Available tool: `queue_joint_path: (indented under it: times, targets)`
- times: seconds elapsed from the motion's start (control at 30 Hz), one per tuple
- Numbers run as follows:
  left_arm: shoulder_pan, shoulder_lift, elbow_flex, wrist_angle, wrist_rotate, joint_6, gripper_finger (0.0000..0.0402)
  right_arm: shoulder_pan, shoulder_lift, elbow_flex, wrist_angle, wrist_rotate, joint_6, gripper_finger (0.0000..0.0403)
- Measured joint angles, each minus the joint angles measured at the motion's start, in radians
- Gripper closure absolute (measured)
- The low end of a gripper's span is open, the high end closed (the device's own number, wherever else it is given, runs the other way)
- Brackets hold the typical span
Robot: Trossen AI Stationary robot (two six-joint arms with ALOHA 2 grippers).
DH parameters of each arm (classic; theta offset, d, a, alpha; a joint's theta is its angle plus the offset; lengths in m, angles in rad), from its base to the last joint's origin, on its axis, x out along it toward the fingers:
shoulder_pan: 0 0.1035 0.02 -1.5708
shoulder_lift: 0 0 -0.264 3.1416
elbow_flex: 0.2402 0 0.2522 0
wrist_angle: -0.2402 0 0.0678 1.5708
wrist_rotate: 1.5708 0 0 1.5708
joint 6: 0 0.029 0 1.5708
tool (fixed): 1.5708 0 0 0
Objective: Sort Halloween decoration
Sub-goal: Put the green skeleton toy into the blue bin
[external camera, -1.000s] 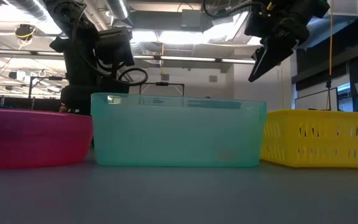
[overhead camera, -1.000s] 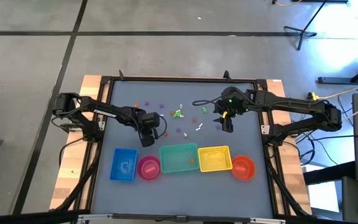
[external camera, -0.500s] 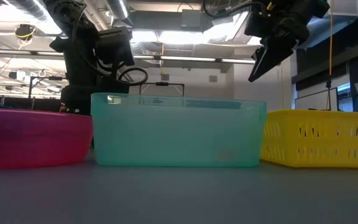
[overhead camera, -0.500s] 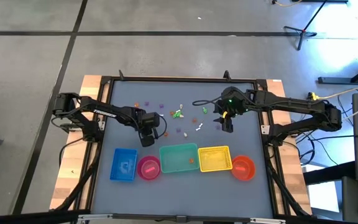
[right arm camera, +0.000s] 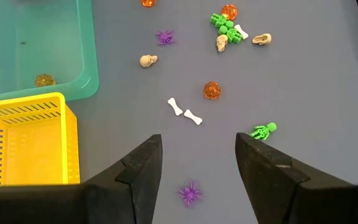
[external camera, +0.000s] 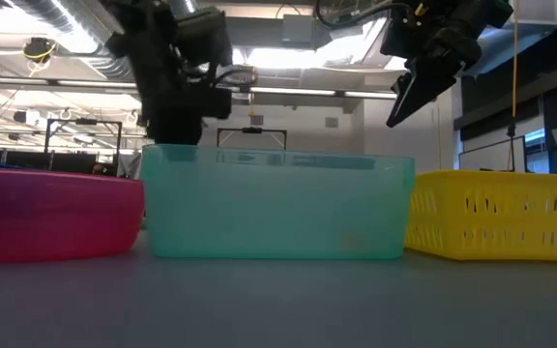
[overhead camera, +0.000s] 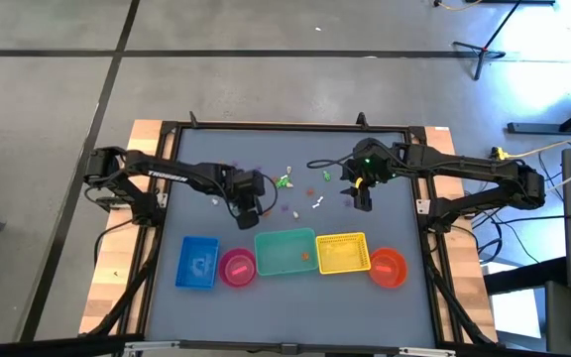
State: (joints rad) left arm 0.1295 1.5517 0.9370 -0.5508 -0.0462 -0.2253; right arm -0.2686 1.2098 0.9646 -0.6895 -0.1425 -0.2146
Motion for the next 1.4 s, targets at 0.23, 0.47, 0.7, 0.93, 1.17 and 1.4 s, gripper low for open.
queue_joint_path:
  times: [0.23, 0.47, 0.7, 0.93, 1.17, 1.4]
  targets:
    - [-0.034, 0.0, 0.151, -0.285, 0.159, -0.037, 0.0384, 0.0, 0.0, 0.0, 0.0, 0.0, 0.0, 0.0203]
    - [-0.156, -0.006, 0.176, -0.392, 0.32, -0.163, 0.0384, 0.0, 0.0, 0.0, 0.0, 0.0, 0.0, 0.0203]
    - [-0.312, -0.019, 0.176, -0.474, 0.356, -0.335, 0.0384, 0.0, 0.0, 0.0, 0.0, 0.0, 0.0, 0.0203]
    - [-0.448, -0.021, 0.177, -0.607, 0.304, -0.481, 0.0382, 0.0, 0.0, 0.0, 0.0, 0.0, 0.0, 0.0203]
    - [-0.526, -0.021, 0.177, -0.642, 0.265, -0.533, 0.0367, 0.0, 0.0, 0.0, 0.0, 0.0, 0.0, 0.0203]
    - [-0.537, -0.021, 0.177, -0.645, 0.265, -0.639, 0.0331, 0.0, 0.0, 0.0, -0.001, 0.0, 0.0, 0.0203]
